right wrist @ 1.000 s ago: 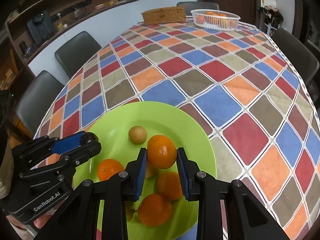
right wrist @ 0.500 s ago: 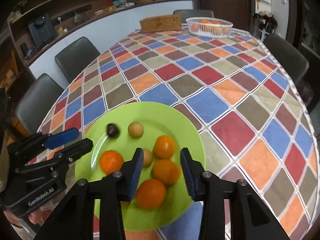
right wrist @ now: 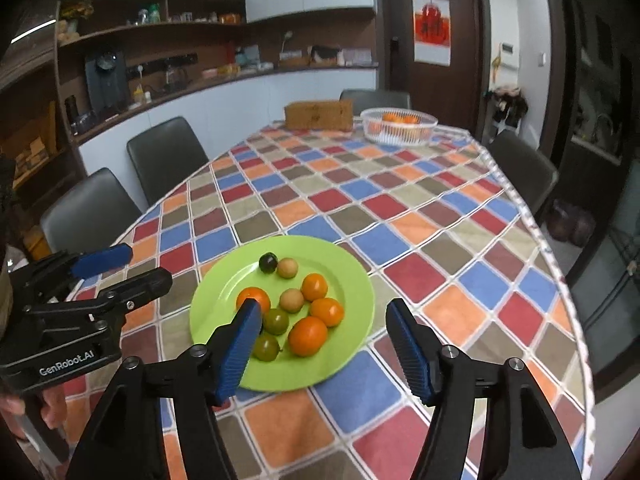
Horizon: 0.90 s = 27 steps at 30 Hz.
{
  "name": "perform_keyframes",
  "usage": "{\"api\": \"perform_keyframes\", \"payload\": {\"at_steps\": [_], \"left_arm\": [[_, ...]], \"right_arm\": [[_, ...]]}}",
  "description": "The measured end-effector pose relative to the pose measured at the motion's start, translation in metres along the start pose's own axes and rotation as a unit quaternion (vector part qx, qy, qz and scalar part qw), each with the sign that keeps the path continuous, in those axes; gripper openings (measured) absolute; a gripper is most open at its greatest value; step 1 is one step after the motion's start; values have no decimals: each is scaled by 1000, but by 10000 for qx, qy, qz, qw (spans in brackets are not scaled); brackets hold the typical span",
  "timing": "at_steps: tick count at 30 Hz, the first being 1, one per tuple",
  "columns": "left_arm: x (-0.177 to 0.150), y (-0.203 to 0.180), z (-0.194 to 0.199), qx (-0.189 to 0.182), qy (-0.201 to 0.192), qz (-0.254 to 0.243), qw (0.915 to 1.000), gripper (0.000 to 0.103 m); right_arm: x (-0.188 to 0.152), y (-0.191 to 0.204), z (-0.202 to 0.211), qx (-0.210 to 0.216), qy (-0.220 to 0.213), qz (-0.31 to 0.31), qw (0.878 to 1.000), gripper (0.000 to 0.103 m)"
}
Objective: Organize fruits
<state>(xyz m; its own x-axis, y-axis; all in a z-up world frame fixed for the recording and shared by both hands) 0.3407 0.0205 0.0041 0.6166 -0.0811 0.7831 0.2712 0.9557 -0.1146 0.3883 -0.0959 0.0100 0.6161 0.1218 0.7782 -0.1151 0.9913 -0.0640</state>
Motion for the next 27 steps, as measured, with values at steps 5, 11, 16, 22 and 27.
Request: {"api": "perform_keyframes", "payload": {"at_steps": [5,11,16,22,27], "left_arm": [[-9,-18,34,124,-255,-243,9993,75],[-26,-37,71,135,-483,-318,9982,85],[-37,-49,93,173,-609,-335,9974,89],[-48,-61,113,201,-743,-372,9963,91],[-57,-68,126,186,-818,-351,9959,93]], "right_arm": [[-15,-5,36,-83,-215,-89,9997,72],[-35,-10,70,-67,-321,-188,9993,72],[-51,-13,95,-61,-392,-267,9989,72],[-64,-17,116,-63,-483,-355,9982,72],[-77,-20,129,-53,-462,-455,9979,72]]}}
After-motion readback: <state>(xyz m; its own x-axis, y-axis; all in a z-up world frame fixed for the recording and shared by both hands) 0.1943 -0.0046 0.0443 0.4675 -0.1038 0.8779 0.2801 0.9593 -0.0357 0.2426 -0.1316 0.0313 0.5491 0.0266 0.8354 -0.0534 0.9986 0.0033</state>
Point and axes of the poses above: each gripper's, at about its wrist camera, not at the fingertips, and z roughly against the way its jaws point, y to its left, x to its top, the point moved 6 cm from there along -z, roughly the way its jaws point, and after that the axes turned 10 degrees about -x, right-handed, at the moved point
